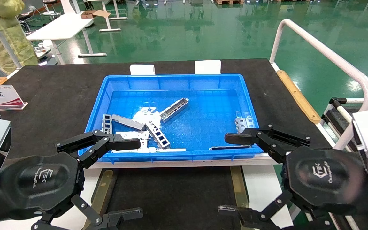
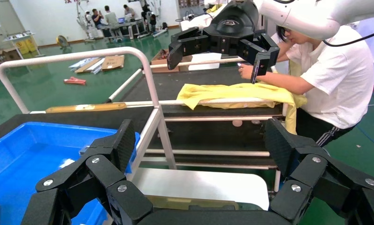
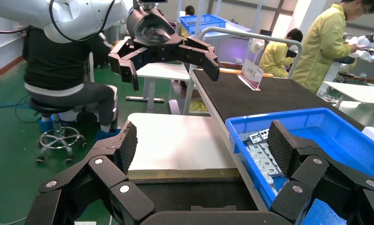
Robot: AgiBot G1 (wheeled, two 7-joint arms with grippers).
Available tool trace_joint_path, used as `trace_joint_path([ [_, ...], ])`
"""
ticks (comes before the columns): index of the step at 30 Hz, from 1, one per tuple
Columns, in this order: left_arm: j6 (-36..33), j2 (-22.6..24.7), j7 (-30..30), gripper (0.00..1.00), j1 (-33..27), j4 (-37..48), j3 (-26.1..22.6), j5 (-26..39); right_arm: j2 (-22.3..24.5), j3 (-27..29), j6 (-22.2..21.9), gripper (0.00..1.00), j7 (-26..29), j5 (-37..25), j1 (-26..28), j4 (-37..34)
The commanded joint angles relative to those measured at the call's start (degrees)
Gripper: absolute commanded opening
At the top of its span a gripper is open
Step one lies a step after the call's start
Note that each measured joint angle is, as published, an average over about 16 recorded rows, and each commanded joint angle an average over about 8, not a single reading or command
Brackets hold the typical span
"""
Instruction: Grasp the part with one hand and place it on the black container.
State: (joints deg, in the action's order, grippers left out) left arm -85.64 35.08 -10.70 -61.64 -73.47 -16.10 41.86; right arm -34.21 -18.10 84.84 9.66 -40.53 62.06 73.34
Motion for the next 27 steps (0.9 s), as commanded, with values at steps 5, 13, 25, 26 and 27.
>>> trace_joint_path([
  [5,0.0,0.0,0.0,1.0,0.0,0.0,0.0,0.0,0.0,0.0,0.0,1.0,0.0,0.0,0.0,0.0],
  [13,0.0,0.0,0.0,1.0,0.0,0.0,0.0,0.0,0.0,0.0,0.0,1.0,0.0,0.0,0.0,0.0],
  [25,0.0,0.0,0.0,1.0,0.0,0.0,0.0,0.0,0.0,0.0,0.0,1.0,0.0,0.0,0.0,0.0],
  [26,0.0,0.0,0.0,1.0,0.0,0.0,0.0,0.0,0.0,0.0,0.0,1.0,0.0,0.0,0.0,0.0],
  [27,0.0,0.0,0.0,1.0,0.0,0.0,0.0,0.0,0.0,0.0,0.0,1.0,0.0,0.0,0.0,0.0],
])
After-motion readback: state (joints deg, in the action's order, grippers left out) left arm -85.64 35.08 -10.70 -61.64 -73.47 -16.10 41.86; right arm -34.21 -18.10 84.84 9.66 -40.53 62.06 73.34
